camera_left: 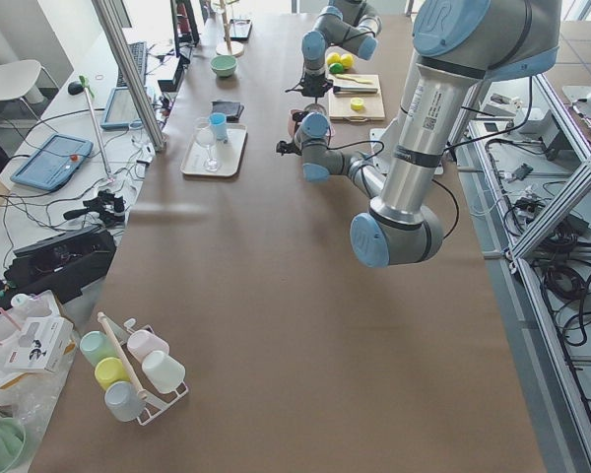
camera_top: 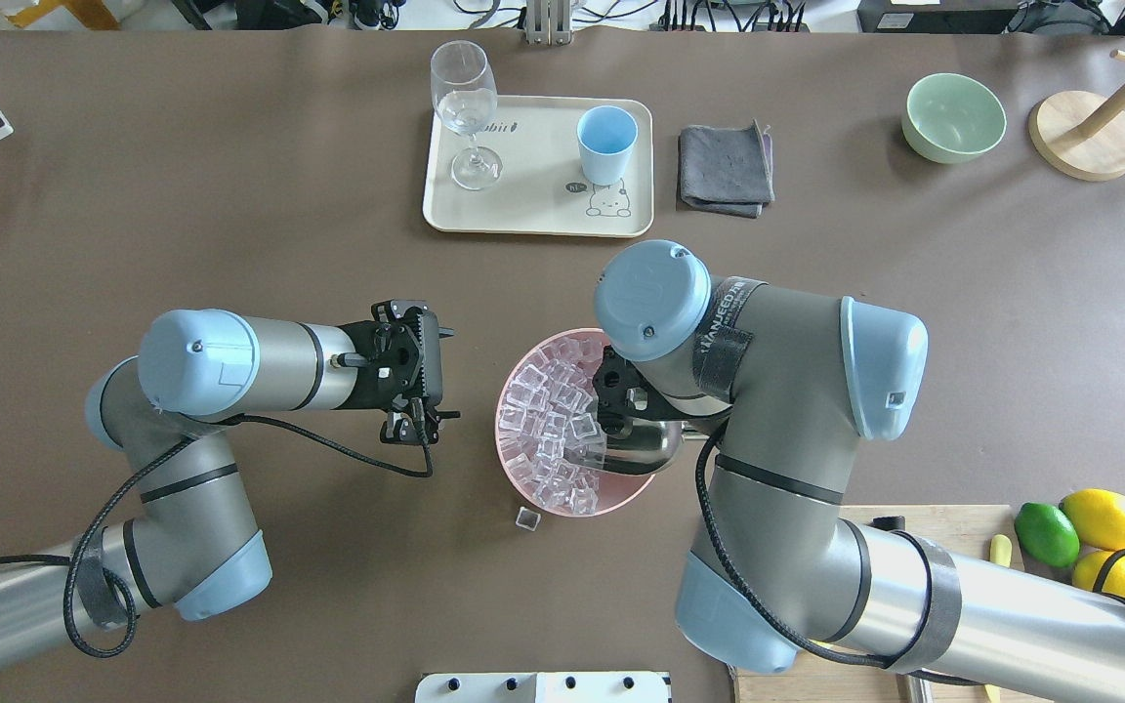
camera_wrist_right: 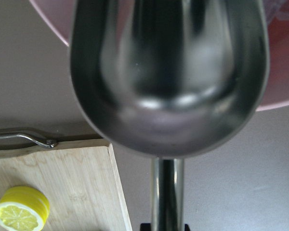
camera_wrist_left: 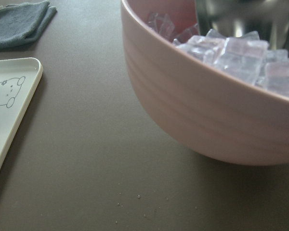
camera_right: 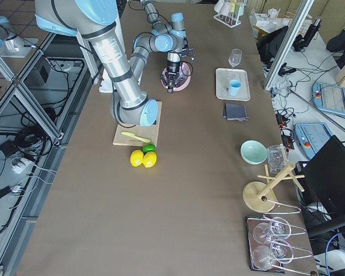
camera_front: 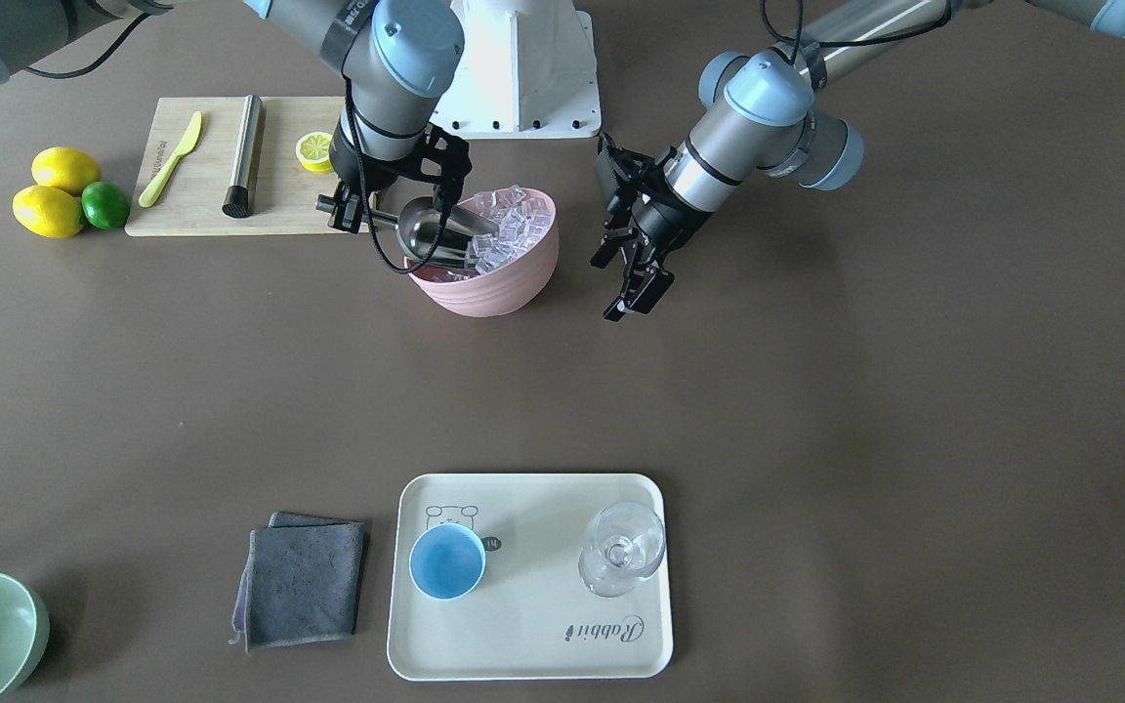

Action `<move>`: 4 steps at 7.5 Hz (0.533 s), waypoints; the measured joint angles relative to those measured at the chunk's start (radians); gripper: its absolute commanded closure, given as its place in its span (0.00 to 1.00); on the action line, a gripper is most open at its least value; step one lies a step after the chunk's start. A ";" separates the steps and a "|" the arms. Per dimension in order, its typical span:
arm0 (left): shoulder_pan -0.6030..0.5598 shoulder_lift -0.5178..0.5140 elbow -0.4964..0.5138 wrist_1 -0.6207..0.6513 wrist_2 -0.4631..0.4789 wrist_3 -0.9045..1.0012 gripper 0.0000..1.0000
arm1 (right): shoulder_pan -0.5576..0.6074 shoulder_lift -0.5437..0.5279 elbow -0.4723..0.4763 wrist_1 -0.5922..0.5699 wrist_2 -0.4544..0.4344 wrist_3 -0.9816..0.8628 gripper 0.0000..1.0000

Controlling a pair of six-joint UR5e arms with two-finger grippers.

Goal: Put ice in cup with scoop
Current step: 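Lower the scoop into the ice cubes and push it through them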

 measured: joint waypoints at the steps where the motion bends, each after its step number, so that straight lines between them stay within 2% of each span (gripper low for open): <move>1: 0.000 -0.001 0.000 0.000 0.000 0.001 0.02 | 0.004 -0.001 0.000 0.002 0.002 -0.001 1.00; 4: 0.002 -0.002 0.001 -0.001 0.000 0.002 0.02 | 0.041 0.004 -0.014 0.016 0.013 0.001 1.00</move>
